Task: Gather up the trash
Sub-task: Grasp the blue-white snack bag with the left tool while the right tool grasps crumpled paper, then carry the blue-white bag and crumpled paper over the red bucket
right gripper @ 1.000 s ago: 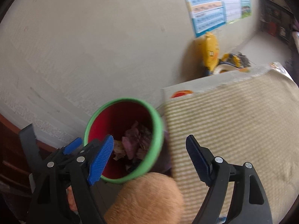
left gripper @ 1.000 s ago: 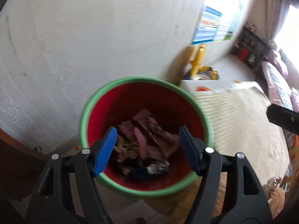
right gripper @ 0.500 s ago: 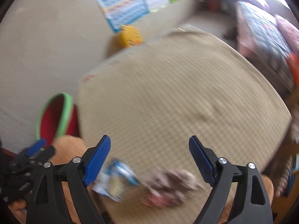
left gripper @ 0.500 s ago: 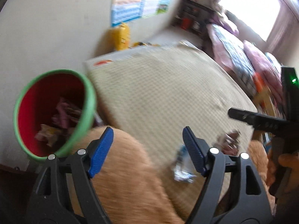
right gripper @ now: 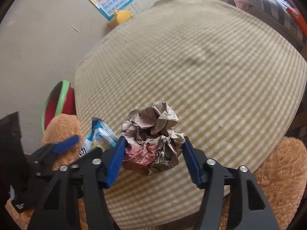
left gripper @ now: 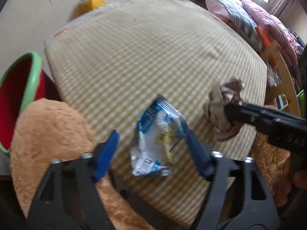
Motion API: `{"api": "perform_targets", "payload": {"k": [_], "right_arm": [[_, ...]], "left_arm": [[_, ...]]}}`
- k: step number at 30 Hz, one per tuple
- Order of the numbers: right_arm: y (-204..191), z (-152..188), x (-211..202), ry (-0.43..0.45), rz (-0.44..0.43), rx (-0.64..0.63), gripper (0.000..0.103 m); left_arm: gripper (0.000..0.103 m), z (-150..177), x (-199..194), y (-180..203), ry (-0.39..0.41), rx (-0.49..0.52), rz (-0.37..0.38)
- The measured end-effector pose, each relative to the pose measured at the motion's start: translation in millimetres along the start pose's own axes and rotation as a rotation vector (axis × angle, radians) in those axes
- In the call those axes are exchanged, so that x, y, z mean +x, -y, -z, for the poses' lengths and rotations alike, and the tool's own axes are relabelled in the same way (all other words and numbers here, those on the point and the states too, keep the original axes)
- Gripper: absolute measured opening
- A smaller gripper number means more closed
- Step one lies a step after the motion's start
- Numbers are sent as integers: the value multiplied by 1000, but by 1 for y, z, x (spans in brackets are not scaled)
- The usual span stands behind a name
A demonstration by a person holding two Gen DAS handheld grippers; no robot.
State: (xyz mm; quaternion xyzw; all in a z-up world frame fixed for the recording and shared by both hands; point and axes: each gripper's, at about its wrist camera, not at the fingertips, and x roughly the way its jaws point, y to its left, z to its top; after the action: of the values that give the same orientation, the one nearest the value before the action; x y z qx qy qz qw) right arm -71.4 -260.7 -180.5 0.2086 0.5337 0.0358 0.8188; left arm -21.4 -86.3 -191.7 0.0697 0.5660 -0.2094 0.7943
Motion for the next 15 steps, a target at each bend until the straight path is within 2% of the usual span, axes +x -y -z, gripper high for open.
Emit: {"api": "perform_targets", "payload": {"k": [1, 3, 8, 15], "right_arm": [[3, 2, -3, 12, -1, 0, 54], [4, 0, -7, 25, 0, 1, 54], [4, 1, -12, 52, 9, -13, 54], [1, 0, -13, 64, 23, -20, 54]], "left_arm": [[50, 0, 5, 1, -16, 0, 5], [33, 0, 11, 1, -39, 0, 12], [28, 0, 1, -1, 1, -7, 16], [28, -9, -37, -3, 143, 41, -56]]}}
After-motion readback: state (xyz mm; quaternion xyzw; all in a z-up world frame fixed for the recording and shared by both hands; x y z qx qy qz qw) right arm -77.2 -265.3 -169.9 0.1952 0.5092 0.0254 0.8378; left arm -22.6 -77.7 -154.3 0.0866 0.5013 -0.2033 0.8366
